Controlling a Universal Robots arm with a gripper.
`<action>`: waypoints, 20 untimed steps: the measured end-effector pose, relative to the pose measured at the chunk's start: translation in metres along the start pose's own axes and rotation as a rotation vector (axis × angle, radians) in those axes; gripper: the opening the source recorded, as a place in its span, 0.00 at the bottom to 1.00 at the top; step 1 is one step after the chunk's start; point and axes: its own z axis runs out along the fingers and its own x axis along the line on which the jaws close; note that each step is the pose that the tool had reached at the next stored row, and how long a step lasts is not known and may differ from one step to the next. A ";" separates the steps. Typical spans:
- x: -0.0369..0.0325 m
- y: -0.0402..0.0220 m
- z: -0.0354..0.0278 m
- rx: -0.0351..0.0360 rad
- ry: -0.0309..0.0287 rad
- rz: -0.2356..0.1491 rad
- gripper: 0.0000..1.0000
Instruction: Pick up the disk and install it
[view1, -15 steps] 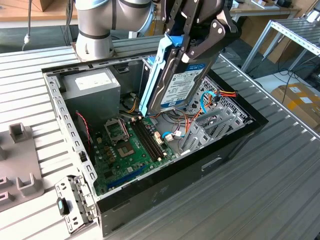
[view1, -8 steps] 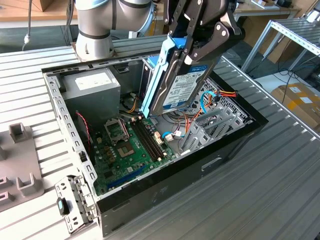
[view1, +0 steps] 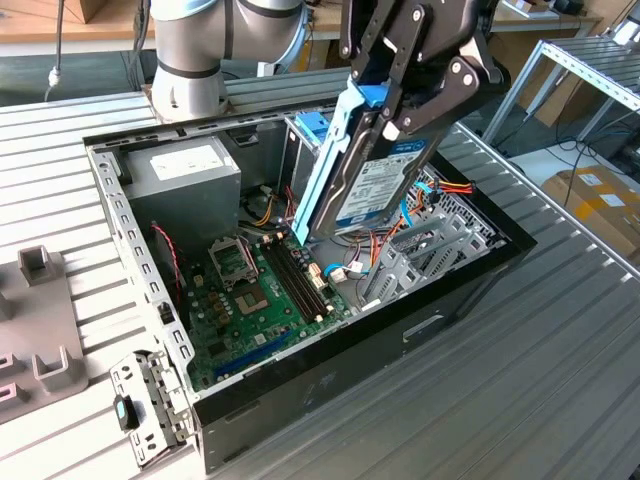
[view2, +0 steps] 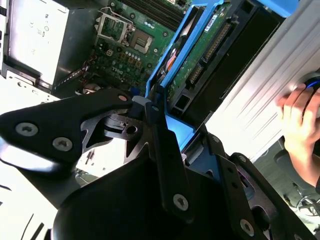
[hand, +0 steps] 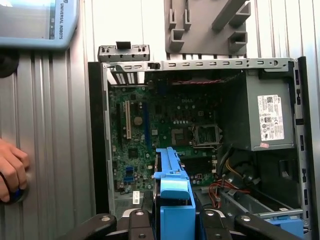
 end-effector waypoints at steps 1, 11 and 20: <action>0.0009 -0.0003 0.0000 0.0000 -0.0002 0.000 0.37; 0.0098 -0.0033 -0.0003 0.0000 -0.0002 0.000 0.37; 0.0166 -0.0059 -0.0006 0.0000 -0.0001 0.000 0.37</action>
